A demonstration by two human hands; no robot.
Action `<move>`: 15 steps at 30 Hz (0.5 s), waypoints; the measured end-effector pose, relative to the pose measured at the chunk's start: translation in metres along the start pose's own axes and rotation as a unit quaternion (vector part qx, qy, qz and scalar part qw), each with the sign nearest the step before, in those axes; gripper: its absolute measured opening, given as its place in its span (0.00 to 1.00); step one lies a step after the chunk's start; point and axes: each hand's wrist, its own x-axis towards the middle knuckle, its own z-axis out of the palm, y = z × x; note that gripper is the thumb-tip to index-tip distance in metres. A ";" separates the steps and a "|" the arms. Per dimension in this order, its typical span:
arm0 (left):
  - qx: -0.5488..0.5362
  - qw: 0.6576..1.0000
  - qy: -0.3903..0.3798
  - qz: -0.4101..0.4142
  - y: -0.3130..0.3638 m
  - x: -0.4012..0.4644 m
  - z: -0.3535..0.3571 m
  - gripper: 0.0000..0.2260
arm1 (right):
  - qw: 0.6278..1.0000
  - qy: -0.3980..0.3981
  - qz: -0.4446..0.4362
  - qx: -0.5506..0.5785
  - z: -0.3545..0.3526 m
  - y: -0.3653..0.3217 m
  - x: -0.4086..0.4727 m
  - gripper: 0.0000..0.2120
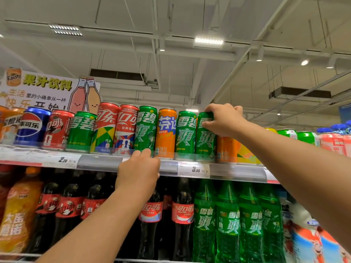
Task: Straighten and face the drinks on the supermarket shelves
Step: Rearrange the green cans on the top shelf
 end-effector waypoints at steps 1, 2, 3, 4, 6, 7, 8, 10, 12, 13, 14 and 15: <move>-0.001 1.000 -0.001 0.001 0.000 0.000 0.000 0.06 | 1.000 -0.003 0.001 0.000 0.000 -0.001 0.000 0.17; -0.002 1.000 -0.002 0.001 0.000 0.000 0.000 0.06 | 1.000 -0.004 0.001 -0.004 0.000 -0.002 0.001 0.18; -0.004 1.000 -0.002 0.001 0.000 0.000 0.000 0.06 | 1.000 -0.004 0.001 -0.011 0.000 -0.003 0.001 0.18; -0.005 1.000 -0.003 0.002 0.000 0.000 0.000 0.06 | 1.000 -0.005 0.002 -0.018 0.000 -0.004 0.002 0.18; -0.007 1.000 -0.002 0.004 0.000 0.000 0.000 0.06 | 0.999 -0.022 0.007 -0.034 0.000 -0.004 0.003 0.21; -0.007 1.000 0.000 0.005 0.000 0.000 0.000 0.05 | 0.998 -0.035 0.009 -0.043 0.000 -0.003 0.003 0.23; -0.008 1.000 0.001 0.006 0.000 0.000 0.001 0.05 | 0.998 -0.044 0.009 -0.051 0.001 -0.003 0.003 0.25; -0.011 1.000 0.003 0.007 0.000 0.000 0.001 0.06 | 0.997 -0.043 0.010 -0.059 0.000 -0.003 0.002 0.27; -0.011 1.000 0.004 0.008 0.000 0.000 0.002 0.07 | 0.998 -0.028 0.009 -0.053 -0.002 -0.004 0.000 0.26; -0.012 1.000 0.004 0.008 0.000 0.000 0.002 0.07 | 0.999 -0.020 0.007 -0.042 -0.004 -0.005 -0.001 0.25; -0.012 1.000 0.002 0.008 0.000 0.000 0.002 0.07 | 1.000 -0.011 0.003 -0.029 -0.006 -0.005 -0.002 0.24; -0.012 1.000 0.000 0.007 0.000 0.000 0.002 0.06 | 1.000 -0.003 -0.002 -0.016 -0.008 -0.005 -0.004 0.23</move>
